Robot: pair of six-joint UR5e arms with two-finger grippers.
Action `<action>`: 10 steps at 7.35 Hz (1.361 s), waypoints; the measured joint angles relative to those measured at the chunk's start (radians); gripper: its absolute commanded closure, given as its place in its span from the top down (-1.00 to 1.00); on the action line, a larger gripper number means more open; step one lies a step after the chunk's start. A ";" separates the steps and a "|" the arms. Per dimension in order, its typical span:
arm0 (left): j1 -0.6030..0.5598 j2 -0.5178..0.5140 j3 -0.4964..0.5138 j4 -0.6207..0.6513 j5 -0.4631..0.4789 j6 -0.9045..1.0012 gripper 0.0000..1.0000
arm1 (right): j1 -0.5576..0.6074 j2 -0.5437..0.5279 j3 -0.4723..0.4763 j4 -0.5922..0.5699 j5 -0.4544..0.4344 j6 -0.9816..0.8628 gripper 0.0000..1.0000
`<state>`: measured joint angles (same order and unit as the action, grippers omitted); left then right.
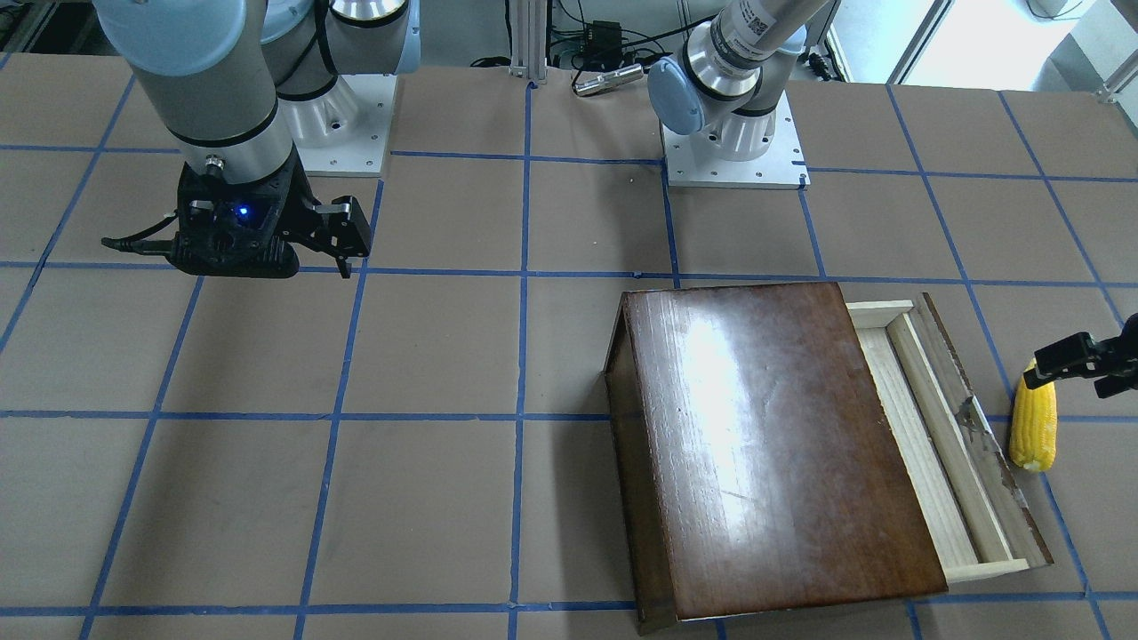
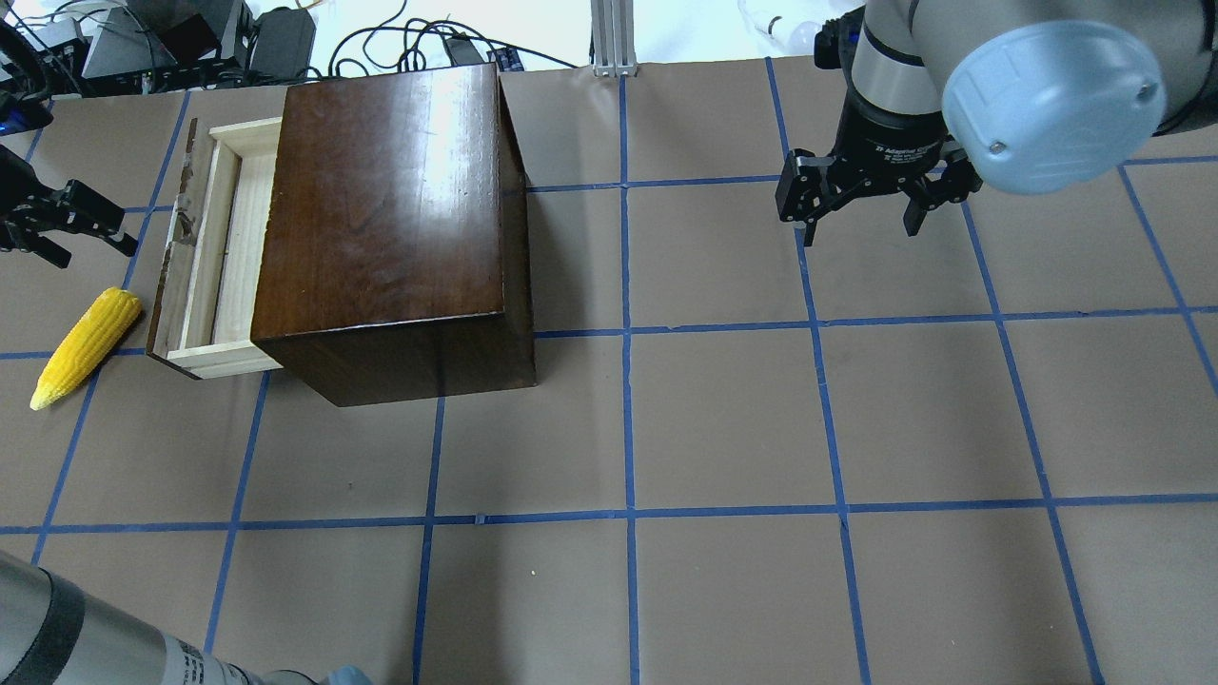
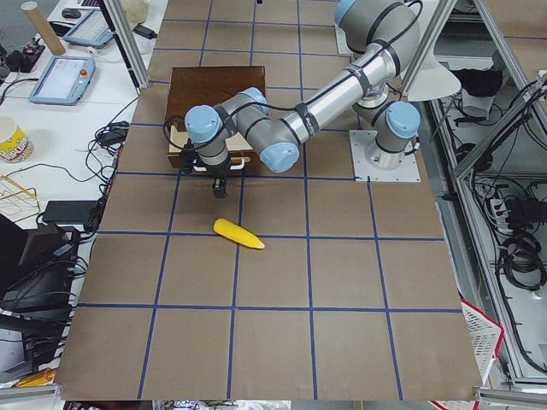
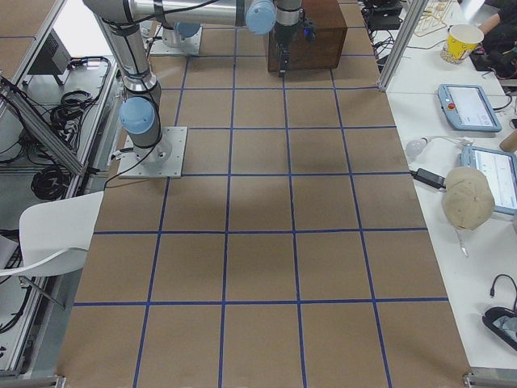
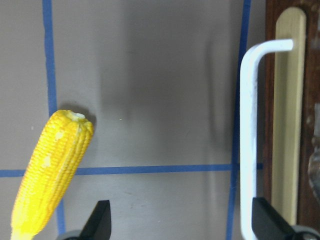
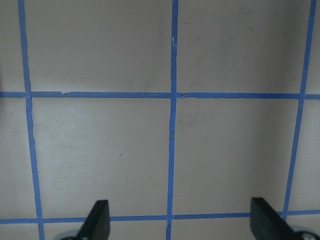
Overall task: Open drawer and put corn inside
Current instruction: 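Release the handle and move the left gripper toward the yellow corn, then lower the left gripper onto the yellow corn cob and grasp it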
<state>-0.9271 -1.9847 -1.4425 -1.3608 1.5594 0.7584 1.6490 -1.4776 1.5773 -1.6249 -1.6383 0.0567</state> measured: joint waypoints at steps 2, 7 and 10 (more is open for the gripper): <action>0.024 -0.022 -0.013 0.082 0.025 0.084 1.00 | 0.000 0.000 0.000 0.000 0.000 0.000 1.00; 0.053 -0.118 -0.026 0.161 0.077 0.142 1.00 | 0.000 0.000 0.000 0.000 0.000 0.000 1.00; 0.068 -0.148 -0.079 0.266 0.080 0.224 1.00 | 0.000 0.000 0.000 0.000 0.000 0.000 1.00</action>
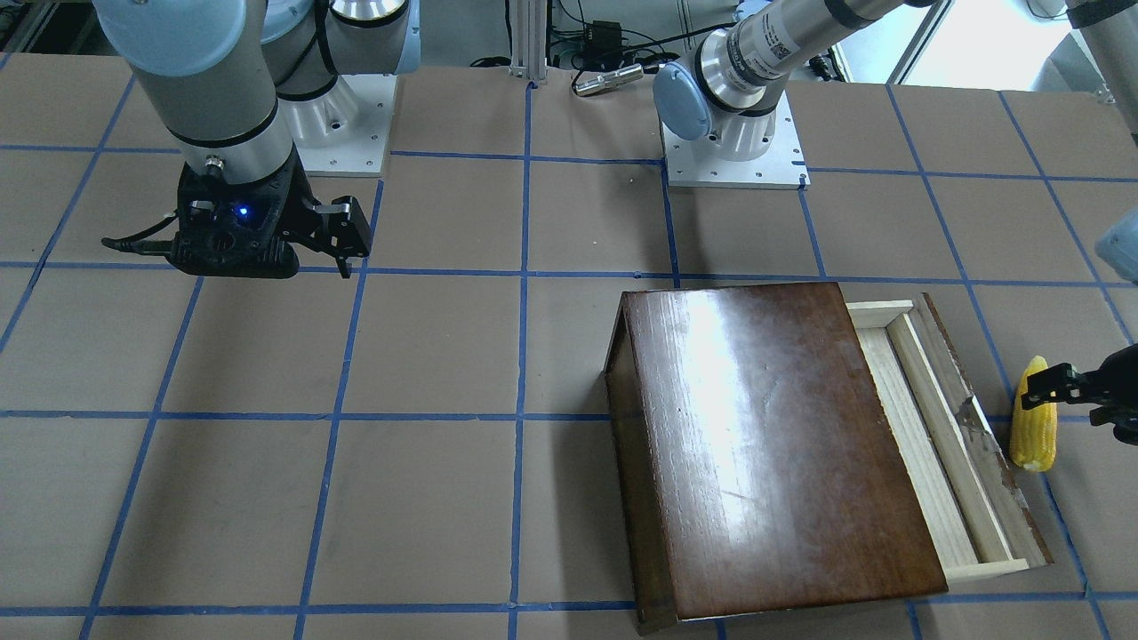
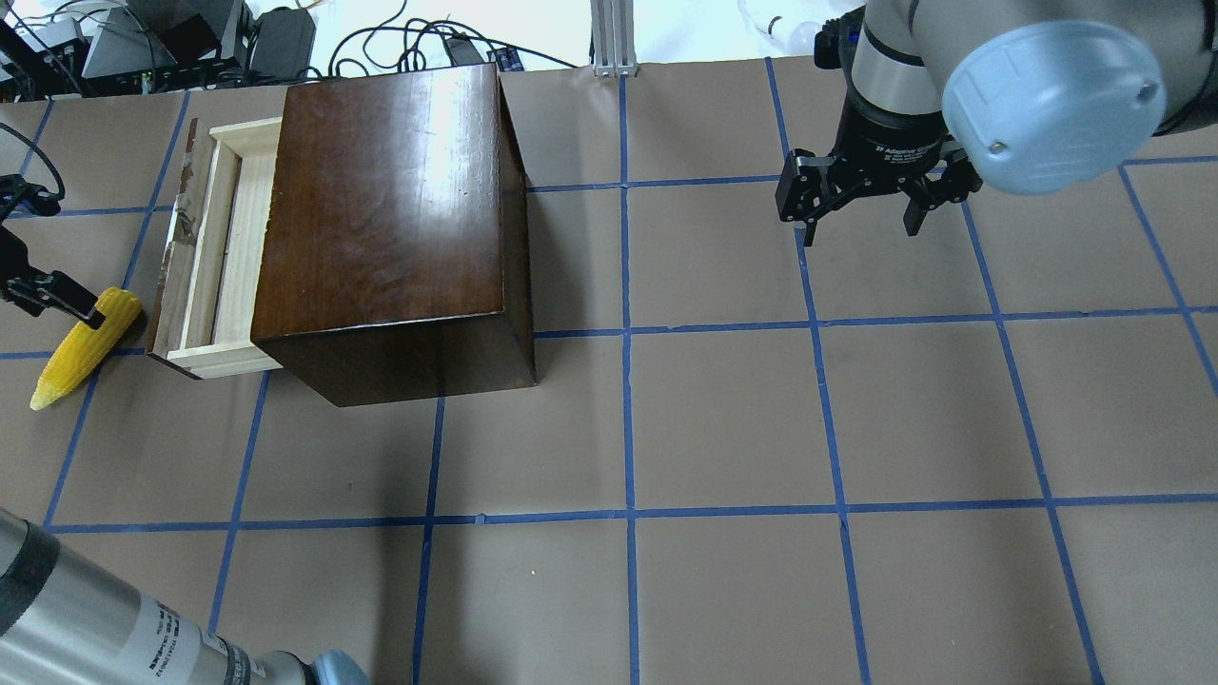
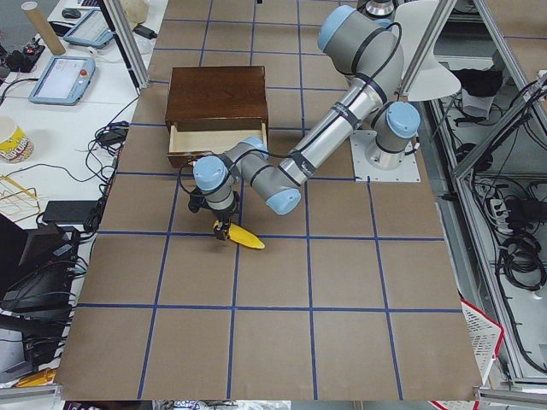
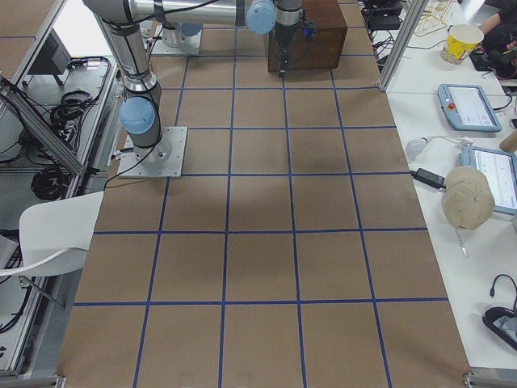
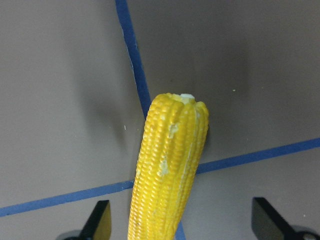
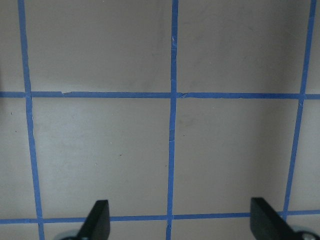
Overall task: Open drawer and put corn inside
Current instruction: 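Lower the left gripper onto the yellow corn cob and grasp it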
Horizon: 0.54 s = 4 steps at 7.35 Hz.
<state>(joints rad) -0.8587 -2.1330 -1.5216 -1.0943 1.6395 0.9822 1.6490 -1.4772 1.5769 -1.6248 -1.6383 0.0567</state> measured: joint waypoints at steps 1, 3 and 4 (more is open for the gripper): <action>0.001 -0.007 -0.018 0.035 0.002 0.033 1.00 | 0.000 0.000 0.000 0.000 0.000 0.000 1.00; 0.002 -0.019 -0.035 0.059 0.002 0.075 1.00 | 0.000 0.000 0.000 0.000 0.000 0.000 1.00; 0.003 -0.027 -0.037 0.062 0.002 0.087 1.00 | 0.000 0.000 0.000 0.000 0.000 0.000 1.00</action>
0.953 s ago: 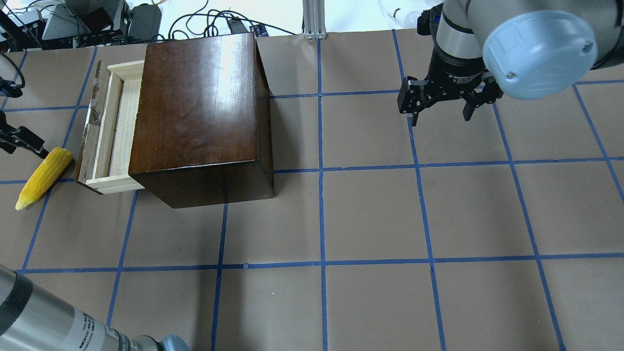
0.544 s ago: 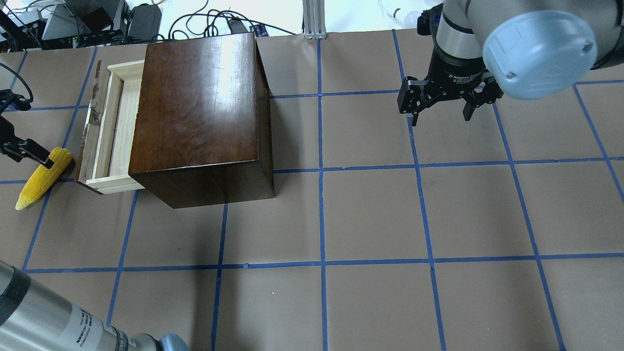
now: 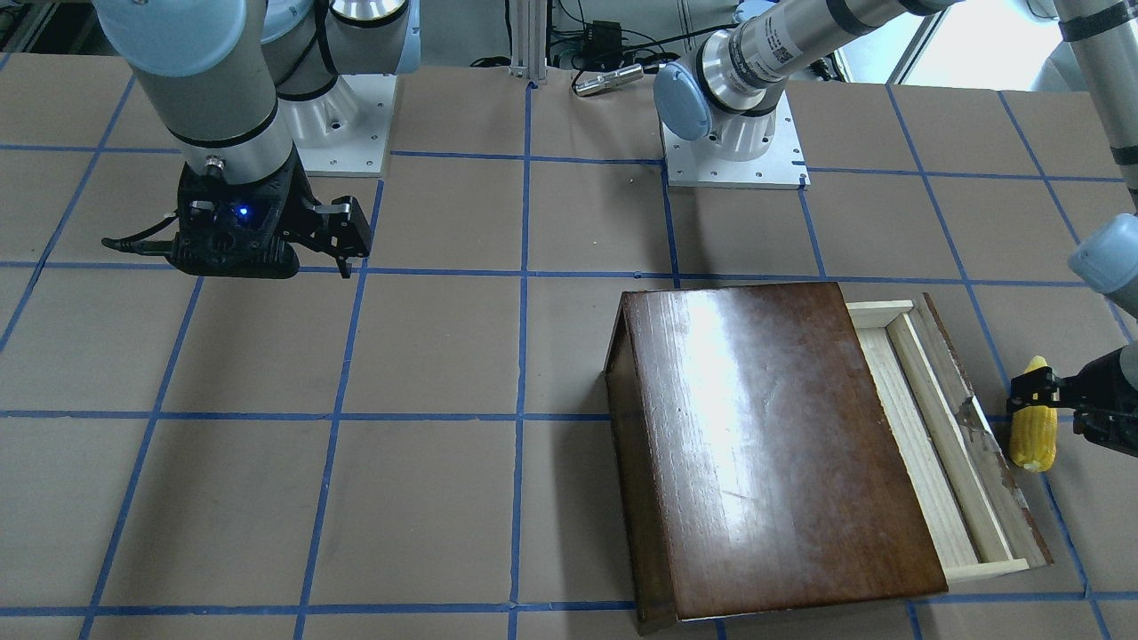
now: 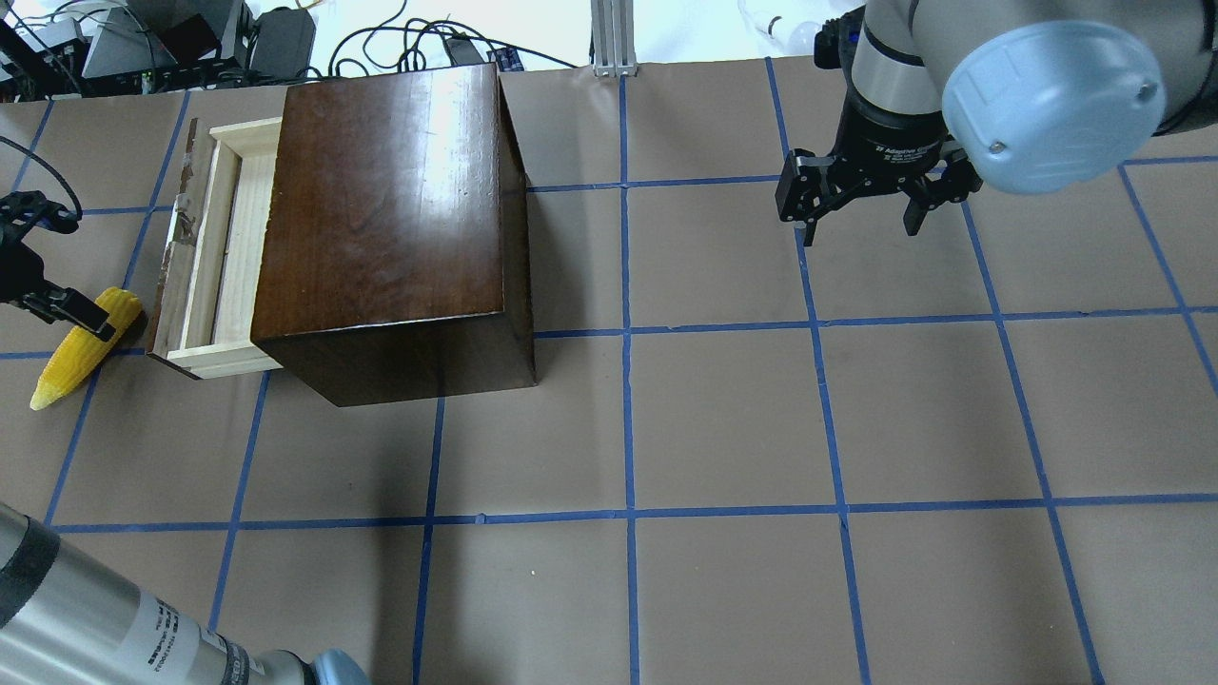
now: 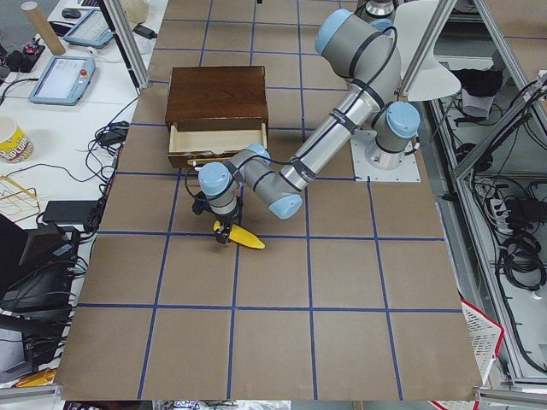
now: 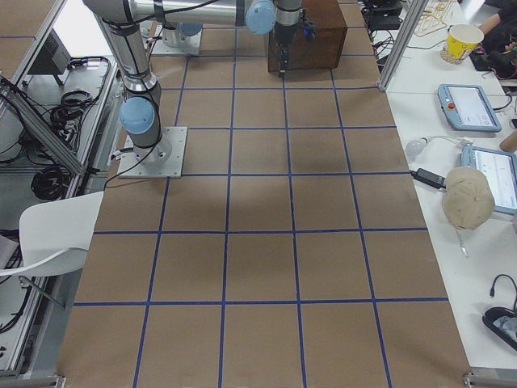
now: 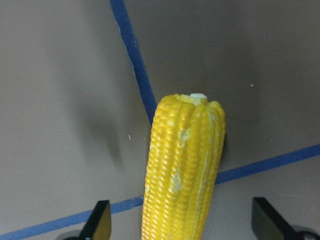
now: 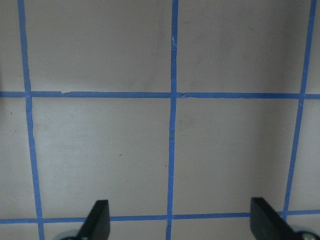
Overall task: Open drawer and put corn inside
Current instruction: 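Lower the left gripper onto the yellow corn cob and grasp it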
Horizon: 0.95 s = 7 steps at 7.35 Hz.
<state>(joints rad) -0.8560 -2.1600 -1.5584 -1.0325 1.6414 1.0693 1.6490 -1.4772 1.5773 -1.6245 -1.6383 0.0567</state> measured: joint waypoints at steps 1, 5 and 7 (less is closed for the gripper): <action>0.000 -0.007 0.000 0.001 0.000 0.011 1.00 | 0.000 0.000 0.000 0.000 0.000 0.000 1.00; 0.000 -0.029 -0.001 0.040 0.001 0.018 0.07 | 0.000 0.000 0.000 0.000 0.000 0.000 1.00; 0.000 -0.034 0.001 0.044 0.001 0.015 -0.62 | 0.000 0.000 0.000 -0.001 0.000 0.000 1.00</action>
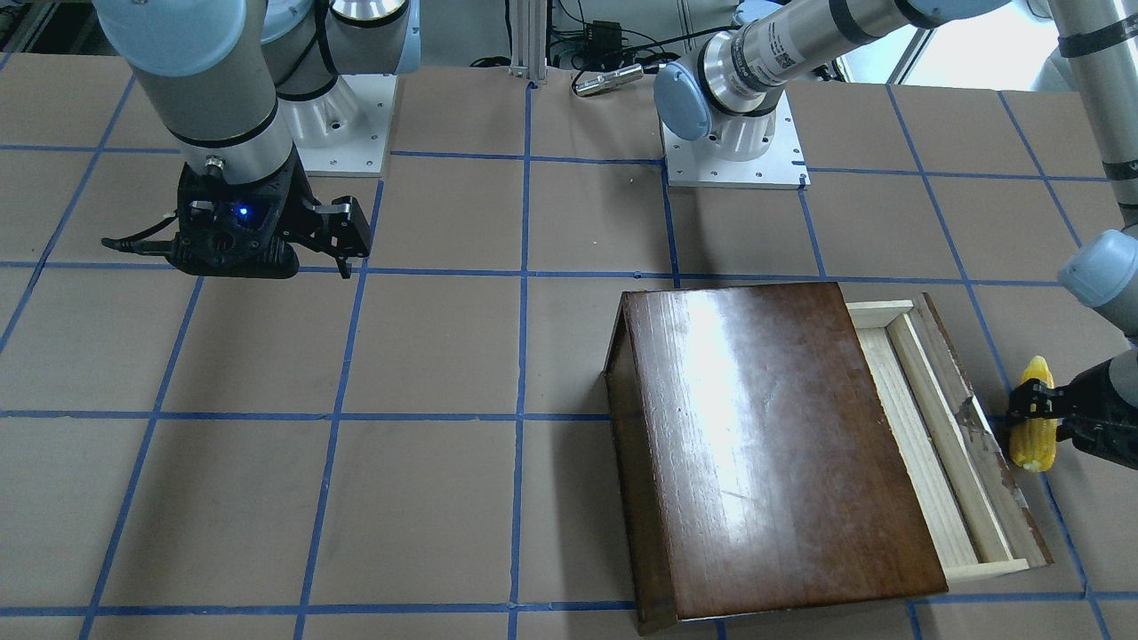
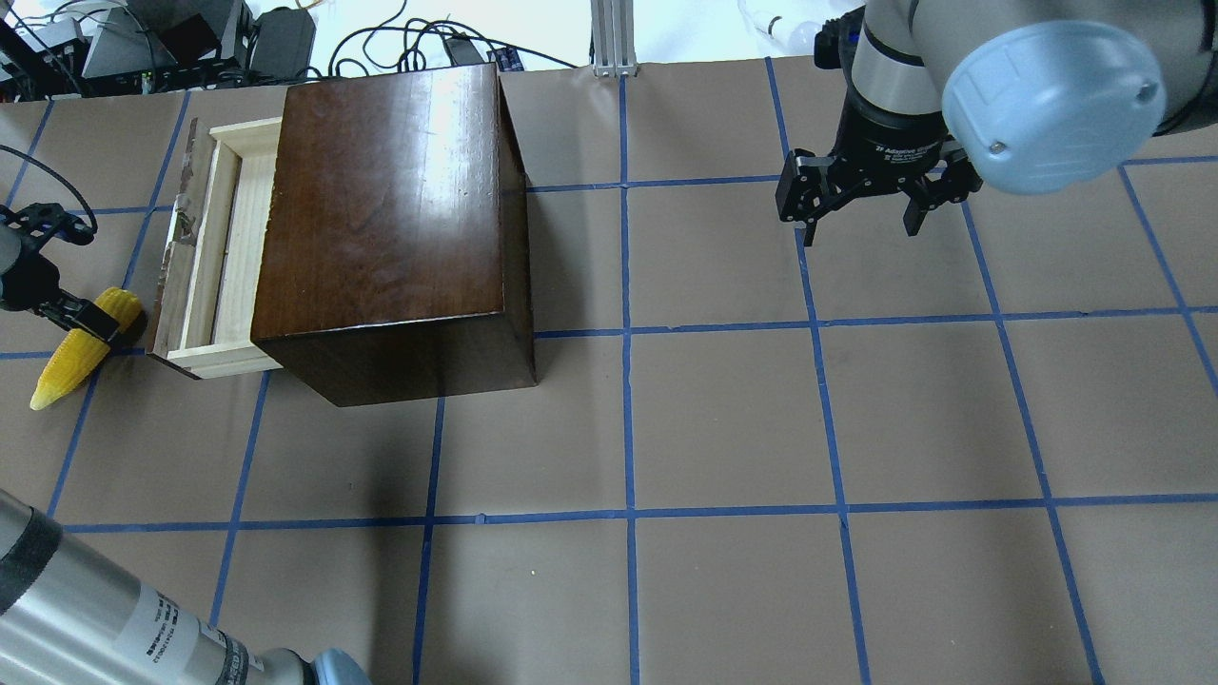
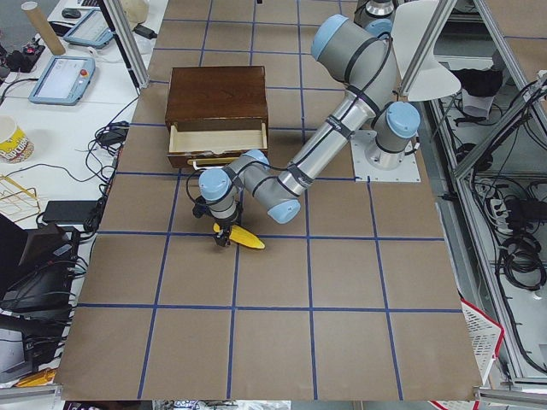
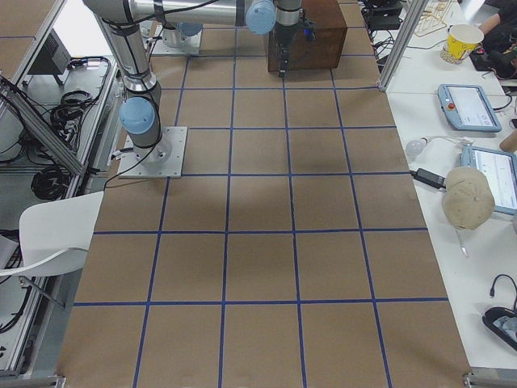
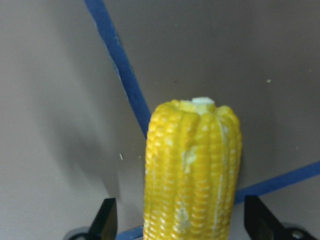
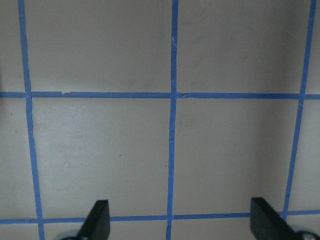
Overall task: Open drawer and put corn inside
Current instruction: 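Lower the left gripper onto the yellow corn cob and grasp it, then lift the corn with the left gripper and carry it over the drawer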
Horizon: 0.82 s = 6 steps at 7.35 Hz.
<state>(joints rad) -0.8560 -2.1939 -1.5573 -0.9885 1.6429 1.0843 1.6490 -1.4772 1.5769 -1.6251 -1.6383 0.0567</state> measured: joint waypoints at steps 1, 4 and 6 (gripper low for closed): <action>0.000 0.000 0.001 0.000 0.000 -0.001 -0.80 | 0.000 0.000 0.000 0.000 0.000 0.000 1.00; 0.000 0.005 0.005 -0.001 0.000 -0.007 -0.97 | 0.000 0.000 0.000 0.000 0.000 0.000 1.00; -0.002 0.033 0.015 -0.004 -0.004 -0.023 -0.98 | 0.000 -0.001 0.000 0.000 0.000 0.000 1.00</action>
<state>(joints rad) -0.8582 -2.1608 -1.5422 -0.9929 1.6389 1.0610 1.6490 -1.4777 1.5770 -1.6250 -1.6383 0.0567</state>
